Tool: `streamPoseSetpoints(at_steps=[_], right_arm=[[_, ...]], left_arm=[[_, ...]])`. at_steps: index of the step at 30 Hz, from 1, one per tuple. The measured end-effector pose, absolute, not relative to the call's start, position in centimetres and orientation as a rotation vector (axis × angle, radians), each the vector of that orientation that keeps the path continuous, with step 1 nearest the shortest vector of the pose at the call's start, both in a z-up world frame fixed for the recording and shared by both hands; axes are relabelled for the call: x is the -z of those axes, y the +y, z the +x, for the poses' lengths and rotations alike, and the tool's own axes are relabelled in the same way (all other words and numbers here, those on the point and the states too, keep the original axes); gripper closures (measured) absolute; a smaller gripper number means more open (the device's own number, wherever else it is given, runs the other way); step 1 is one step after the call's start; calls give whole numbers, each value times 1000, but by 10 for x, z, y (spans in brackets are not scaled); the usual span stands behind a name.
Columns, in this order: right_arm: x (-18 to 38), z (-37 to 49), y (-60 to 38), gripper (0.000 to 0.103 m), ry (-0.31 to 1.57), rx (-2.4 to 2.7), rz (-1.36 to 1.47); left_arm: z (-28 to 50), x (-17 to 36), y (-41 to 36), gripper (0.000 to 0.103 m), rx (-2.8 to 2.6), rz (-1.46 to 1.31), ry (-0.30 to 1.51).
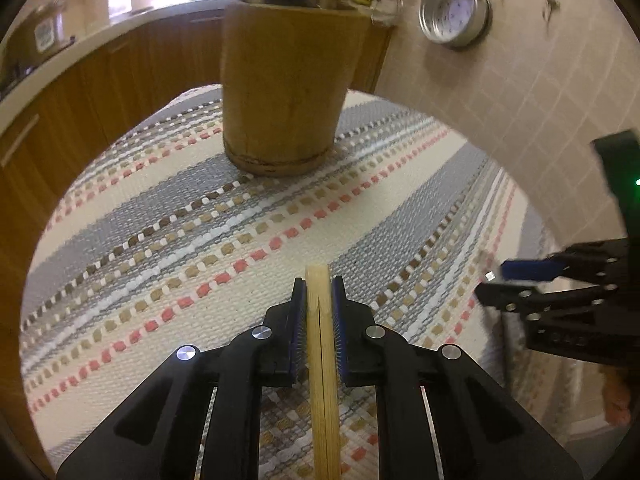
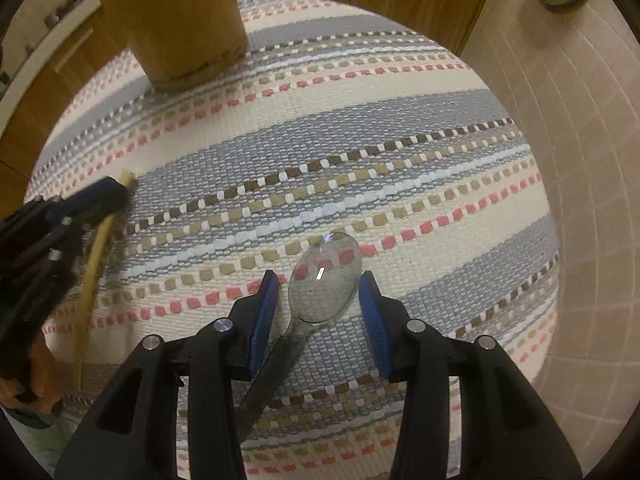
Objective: Organize utensils
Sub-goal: 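Close the left tool on the wooden chopstick while the right tool grasps the clear spoon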
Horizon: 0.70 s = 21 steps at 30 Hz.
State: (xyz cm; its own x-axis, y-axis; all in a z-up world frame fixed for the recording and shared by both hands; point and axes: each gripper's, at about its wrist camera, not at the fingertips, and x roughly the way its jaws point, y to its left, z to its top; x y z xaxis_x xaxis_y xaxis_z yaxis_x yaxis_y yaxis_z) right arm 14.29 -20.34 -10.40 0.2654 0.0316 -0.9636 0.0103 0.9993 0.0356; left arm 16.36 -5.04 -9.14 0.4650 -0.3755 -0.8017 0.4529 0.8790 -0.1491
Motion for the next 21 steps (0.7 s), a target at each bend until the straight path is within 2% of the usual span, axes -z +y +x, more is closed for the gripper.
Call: streamPoseSetpoints(at_steps=[12, 13, 14, 21], right_arm=[[86, 119, -199, 79, 1191, -156, 82], [80, 115, -198, 85, 1161, -173, 85], [75, 112, -196, 99, 1143, -180, 78], [73, 104, -202, 99, 1116, -240, 109]], left_arm=[[141, 37, -5, 92, 601, -87, 795], [139, 33, -3, 92, 603, -101, 780], [137, 28, 1, 92, 606, -114, 767], [124, 5, 4, 92, 614, -164, 684]])
